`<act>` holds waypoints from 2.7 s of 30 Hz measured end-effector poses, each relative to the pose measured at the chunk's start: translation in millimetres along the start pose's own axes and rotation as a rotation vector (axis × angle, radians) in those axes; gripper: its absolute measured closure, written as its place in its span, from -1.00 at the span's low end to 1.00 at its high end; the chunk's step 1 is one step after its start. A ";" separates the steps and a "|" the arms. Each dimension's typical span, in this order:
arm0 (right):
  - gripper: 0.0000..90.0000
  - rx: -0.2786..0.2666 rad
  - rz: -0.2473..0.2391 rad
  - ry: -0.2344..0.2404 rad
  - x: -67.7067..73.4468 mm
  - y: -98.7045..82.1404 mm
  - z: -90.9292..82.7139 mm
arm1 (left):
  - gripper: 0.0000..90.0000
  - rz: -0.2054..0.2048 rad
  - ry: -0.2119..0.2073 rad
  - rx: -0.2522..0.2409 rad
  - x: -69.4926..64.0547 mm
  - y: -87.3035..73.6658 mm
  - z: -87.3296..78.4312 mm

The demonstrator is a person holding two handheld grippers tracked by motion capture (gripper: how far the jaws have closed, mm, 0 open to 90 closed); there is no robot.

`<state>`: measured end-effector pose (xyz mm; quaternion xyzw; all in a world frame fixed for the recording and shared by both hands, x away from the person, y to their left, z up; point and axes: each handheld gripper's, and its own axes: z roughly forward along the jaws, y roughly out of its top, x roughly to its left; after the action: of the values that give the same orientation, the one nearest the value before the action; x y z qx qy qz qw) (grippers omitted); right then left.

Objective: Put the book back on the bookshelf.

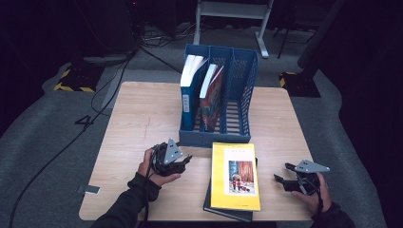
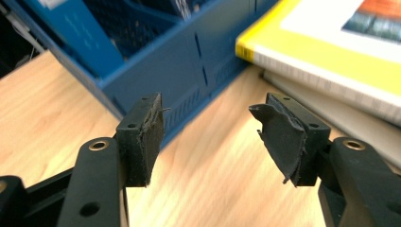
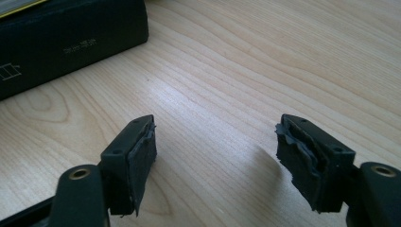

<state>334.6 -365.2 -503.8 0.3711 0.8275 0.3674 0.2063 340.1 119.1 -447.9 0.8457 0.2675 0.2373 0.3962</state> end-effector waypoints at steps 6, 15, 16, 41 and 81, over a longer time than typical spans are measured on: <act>-0.35 0.001 -0.005 0.001 0.4 -0.1 -0.4 | -0.13 0.025 -0.040 0.056 -3.9 -15.7 -2.0; -0.36 0.032 -0.024 0.020 5.9 4.0 -2.0 | -0.20 0.034 -0.138 0.122 -10.9 -36.1 -4.2; -0.39 0.033 -0.029 0.024 7.3 5.2 -2.9 | -0.21 0.033 -0.144 0.131 -12.5 -38.4 -4.2; -0.35 -0.027 -0.106 0.243 67.0 55.0 -37.2 | -0.49 -0.035 -0.267 0.156 -24.2 -68.8 -5.5; -0.51 0.150 -0.105 0.403 84.5 81.6 -6.2 | -0.59 -0.025 -0.276 0.161 -23.8 -65.2 0.2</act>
<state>314.5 -266.2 -443.6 0.2608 0.8952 0.3604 0.0272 305.3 139.2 -504.5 0.8959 0.2390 0.0916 0.3632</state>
